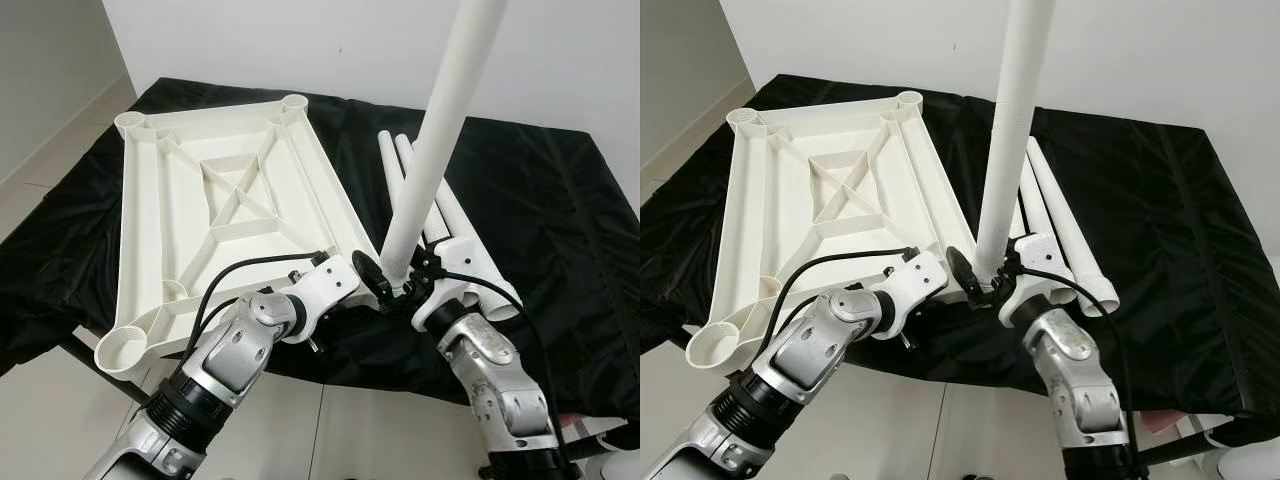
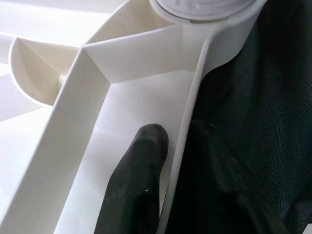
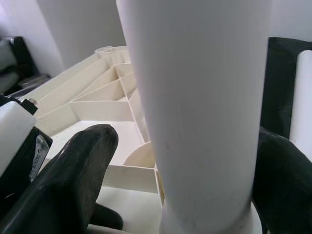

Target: Building children table

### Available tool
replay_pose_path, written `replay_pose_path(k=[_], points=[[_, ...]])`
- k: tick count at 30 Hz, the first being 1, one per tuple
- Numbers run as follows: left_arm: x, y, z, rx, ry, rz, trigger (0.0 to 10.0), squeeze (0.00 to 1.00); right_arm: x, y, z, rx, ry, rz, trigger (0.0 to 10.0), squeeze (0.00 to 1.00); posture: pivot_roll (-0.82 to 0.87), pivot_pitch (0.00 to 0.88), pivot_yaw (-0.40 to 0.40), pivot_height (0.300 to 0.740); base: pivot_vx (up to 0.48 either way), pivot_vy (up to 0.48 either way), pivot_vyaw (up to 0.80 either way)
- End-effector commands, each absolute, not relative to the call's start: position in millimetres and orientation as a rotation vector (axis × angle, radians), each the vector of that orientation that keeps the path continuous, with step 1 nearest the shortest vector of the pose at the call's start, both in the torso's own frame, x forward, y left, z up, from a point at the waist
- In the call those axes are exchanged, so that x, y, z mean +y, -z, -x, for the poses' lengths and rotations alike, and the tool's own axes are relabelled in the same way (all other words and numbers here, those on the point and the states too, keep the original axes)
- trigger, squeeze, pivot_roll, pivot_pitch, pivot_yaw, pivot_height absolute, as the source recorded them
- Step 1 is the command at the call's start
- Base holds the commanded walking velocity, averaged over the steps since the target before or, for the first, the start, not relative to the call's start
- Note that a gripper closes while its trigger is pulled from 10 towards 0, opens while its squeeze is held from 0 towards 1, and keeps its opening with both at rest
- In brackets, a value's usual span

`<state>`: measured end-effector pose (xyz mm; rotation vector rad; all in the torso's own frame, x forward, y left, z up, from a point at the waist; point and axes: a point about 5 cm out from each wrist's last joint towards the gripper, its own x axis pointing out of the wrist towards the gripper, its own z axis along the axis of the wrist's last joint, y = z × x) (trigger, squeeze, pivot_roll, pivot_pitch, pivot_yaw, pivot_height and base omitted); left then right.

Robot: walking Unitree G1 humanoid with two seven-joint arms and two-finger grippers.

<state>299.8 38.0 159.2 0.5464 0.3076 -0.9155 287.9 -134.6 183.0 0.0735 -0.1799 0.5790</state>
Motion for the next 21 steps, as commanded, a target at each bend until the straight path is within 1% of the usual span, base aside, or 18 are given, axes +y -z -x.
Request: replay_pose_path(k=[1, 5, 6, 14, 21], points=[[36, -147, -294, 0.364, 0.961, -0.542, 10.0, 0.0, -132, -181, -288, -0.175, -0.644, -0.081, 10.0, 0.0, -0.1, 0.116, 0.016, 0.74, 0.0, 0.0, 0.0], [36, -147, -294, 0.365, 0.958, -0.541, 10.0, 0.0, -139, -180, -292, -0.166, -0.715, -0.056, 10.0, 0.0, -0.1, 0.119, 0.016, 0.74, 0.0, 0.0, 0.0], [37, -147, -294, 0.367, 0.955, -0.54, 10.0, 0.0, -145, -179, -297, -0.154, -0.738, -0.033, 10.0, 0.0, -0.1, 0.121, 0.015, 0.74, 0.0, 0.0, 0.0], [38, -146, -292, 0.372, 0.954, -0.538, 10.0, 0.0, -157, -177, -310, -0.133, -0.79, 0.015, 10.0, 0.0, -0.09, 0.126, 0.019, 0.74, 0.0, 0.0, 0.0], [39, -146, -292, 0.374, 0.956, -0.541, 10.0, 0.0, -160, -179, -321, -0.132, -0.838, 0.046, 10.0, 0.0, -0.09, 0.122, 0.022, 0.74, 0.0, 0.0, 0.0]])
